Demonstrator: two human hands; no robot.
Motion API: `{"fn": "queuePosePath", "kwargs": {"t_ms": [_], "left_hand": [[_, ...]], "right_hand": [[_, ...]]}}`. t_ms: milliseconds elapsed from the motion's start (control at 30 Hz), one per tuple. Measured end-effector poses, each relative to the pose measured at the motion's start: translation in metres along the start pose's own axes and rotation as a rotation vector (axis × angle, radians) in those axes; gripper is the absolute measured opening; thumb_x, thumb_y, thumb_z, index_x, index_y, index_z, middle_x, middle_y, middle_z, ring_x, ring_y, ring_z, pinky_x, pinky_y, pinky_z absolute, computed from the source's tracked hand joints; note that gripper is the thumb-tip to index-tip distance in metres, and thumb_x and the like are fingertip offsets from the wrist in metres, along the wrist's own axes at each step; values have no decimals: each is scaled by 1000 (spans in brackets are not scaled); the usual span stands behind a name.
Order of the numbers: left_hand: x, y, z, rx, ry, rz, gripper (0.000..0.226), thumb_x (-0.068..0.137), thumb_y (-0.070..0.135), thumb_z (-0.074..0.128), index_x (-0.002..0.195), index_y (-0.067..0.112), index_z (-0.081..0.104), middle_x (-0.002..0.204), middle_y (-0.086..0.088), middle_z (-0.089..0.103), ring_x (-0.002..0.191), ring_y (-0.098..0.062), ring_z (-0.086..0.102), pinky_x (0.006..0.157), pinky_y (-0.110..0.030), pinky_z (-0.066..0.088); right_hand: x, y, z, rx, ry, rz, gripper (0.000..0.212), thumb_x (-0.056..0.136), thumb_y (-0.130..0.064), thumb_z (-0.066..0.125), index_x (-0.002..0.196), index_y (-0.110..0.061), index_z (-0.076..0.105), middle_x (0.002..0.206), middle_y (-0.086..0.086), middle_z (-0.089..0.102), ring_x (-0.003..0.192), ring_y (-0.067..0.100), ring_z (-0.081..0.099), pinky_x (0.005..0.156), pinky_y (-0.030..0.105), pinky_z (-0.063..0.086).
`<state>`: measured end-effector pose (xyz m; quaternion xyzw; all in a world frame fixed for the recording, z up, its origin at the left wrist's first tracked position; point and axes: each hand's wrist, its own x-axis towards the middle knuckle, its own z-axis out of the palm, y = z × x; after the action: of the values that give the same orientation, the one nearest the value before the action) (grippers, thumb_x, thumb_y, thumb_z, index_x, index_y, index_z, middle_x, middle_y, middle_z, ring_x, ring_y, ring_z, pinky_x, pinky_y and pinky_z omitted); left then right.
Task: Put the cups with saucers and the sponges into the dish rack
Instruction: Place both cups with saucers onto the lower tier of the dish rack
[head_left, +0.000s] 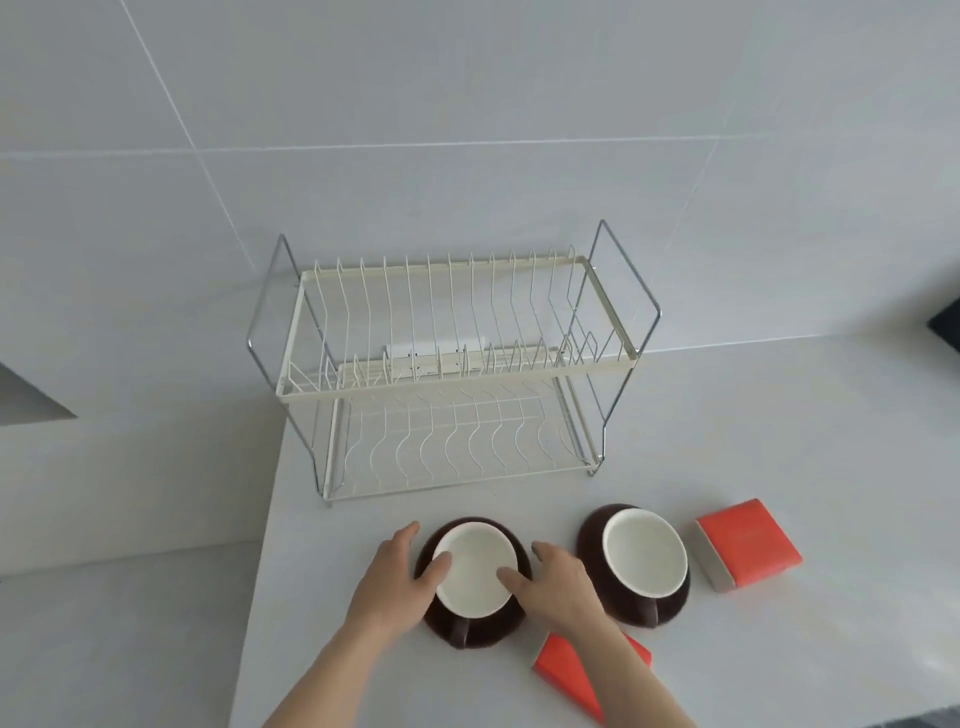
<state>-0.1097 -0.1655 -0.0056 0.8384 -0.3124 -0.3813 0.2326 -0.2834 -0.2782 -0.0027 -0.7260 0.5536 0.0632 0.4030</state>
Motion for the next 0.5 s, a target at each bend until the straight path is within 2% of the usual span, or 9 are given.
{"fn": "queuePosePath", "kwargs": {"t_ms": [33, 100, 233, 367, 433, 500], "left_hand": [[0, 0, 2, -23, -6, -26, 78, 89, 53, 59, 154, 22, 29, 157, -2, 38, 143, -18, 38, 114, -39, 36], [1, 0, 4, -63, -23, -71, 78, 88, 51, 62, 154, 22, 31, 156, -3, 40, 142, -19, 40, 114, -39, 37], [5, 0, 6, -140, -50, -138, 73, 89, 48, 64, 151, 22, 35, 148, -1, 52, 132, -19, 51, 110, -39, 41], [8, -2, 6, -193, -56, -208, 70, 89, 46, 64, 149, 19, 40, 143, -1, 57, 129, -21, 54, 109, -41, 44], [7, -2, 4, -214, -57, -241, 68, 84, 47, 65, 143, 18, 48, 138, -2, 60, 125, -23, 55, 106, -42, 47], [6, -3, 0, -238, -55, -253, 60, 72, 53, 65, 123, 23, 61, 124, 1, 66, 117, -22, 60, 101, -43, 51]], "right_hand": [[2, 1, -1, 12, -4, 6, 34, 83, -48, 64, 78, -17, 51, 82, 0, 53, 75, 19, 50, 69, 34, 44], [4, 2, -2, 20, -33, 4, 41, 80, -49, 64, 68, -19, 40, 71, -3, 44, 64, 17, 43, 56, 30, 35], [11, 0, -5, -35, -99, 23, 37, 75, -56, 63, 72, -21, 50, 79, -3, 59, 76, 22, 56, 61, 33, 44], [16, 0, -6, 1, -137, 53, 50, 69, -59, 63, 96, -17, 67, 94, 0, 69, 87, 22, 66, 79, 37, 56], [18, 0, -5, 9, -144, 52, 49, 68, -58, 64, 95, -17, 68, 92, 0, 70, 86, 21, 67, 77, 35, 56], [19, 0, -5, 27, -140, 45, 45, 69, -55, 66, 91, -16, 69, 87, -2, 70, 81, 19, 66, 70, 32, 53]]}}
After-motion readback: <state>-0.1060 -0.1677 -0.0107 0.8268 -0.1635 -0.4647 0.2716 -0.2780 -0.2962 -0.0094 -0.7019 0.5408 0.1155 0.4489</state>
